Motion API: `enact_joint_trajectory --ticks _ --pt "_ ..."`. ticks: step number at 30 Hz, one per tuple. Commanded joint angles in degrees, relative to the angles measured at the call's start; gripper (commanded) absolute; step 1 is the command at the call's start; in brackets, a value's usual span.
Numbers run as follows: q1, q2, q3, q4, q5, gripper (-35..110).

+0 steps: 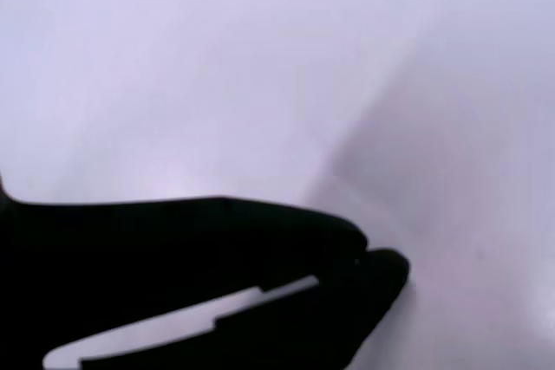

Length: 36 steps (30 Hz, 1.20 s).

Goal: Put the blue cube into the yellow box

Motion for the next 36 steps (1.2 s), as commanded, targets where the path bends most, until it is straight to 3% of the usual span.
enact_joint_trajectory --ticks 1,36 --pt "-1.23 1.58 1.58 1.49 1.85 1" --pt "0.62 1.41 1.58 1.49 4.57 1"
